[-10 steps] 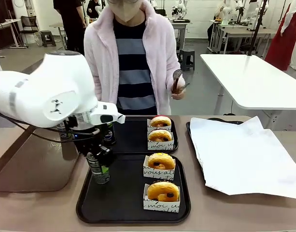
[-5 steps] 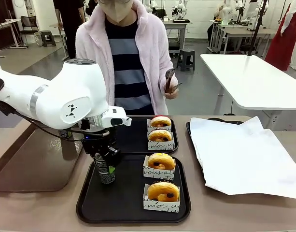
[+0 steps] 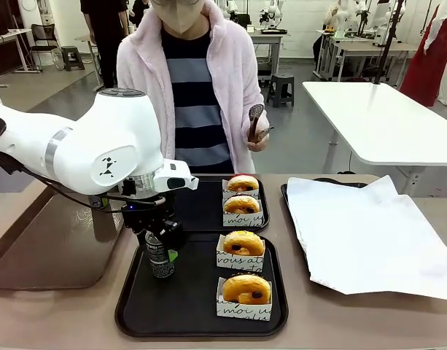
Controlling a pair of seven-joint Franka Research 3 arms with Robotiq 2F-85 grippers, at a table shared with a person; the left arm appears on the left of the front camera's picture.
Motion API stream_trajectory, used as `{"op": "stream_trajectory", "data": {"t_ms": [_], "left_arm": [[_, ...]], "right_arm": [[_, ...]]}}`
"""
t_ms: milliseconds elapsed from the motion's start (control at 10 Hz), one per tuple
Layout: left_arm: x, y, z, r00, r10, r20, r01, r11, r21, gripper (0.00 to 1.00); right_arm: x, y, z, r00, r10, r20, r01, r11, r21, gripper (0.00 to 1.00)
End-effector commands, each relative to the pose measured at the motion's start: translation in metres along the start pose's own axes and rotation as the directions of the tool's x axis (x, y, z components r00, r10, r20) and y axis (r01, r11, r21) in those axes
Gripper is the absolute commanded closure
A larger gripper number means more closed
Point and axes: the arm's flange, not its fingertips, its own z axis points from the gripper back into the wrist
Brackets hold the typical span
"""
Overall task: Set up donuts and drinks on trays.
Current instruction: Pick up one Pepsi coke from the Handle tray and place it on the Flat Tray without a Pepsi coke.
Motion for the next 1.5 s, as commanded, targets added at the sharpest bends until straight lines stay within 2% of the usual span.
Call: {"op": "stream_trajectory", "data": {"t_ms": [0, 400, 700, 900, 1400], "left_arm": [[-0.003, -0.003, 0.005, 1.0, 0.029, -0.006, -0.029, 1.0, 0.009, 0.0], [-0.011, -0.006, 0.017, 1.0, 0.02, -0.007, -0.02, 1.0, -0.019, 0.0], [-0.05, -0.004, 0.075, 0.996, -0.008, 0.086, 0.019, 0.991, -0.13, 0.0], [-0.077, 0.015, 0.103, 0.988, 0.037, 0.151, -0.025, 0.996, -0.08, 0.0], [-0.106, 0.075, 0.111, 0.962, 0.228, 0.151, -0.22, 0.973, -0.066, 0.0]], "right_arm": [[0.0, -0.001, 0.001, 1.0, 0.018, 0.006, -0.018, 1.0, 0.019, 0.0], [0.0, -0.001, 0.001, 1.0, 0.018, 0.006, -0.018, 1.0, 0.019, 0.0], [0.0, -0.001, 0.001, 1.0, 0.018, 0.006, -0.018, 1.0, 0.019, 0.0], [0.0, -0.001, 0.001, 1.0, 0.018, 0.006, -0.018, 1.0, 0.019, 0.0], [0.0, -0.001, 0.001, 1.0, 0.018, 0.006, -0.018, 1.0, 0.019, 0.0]]}}
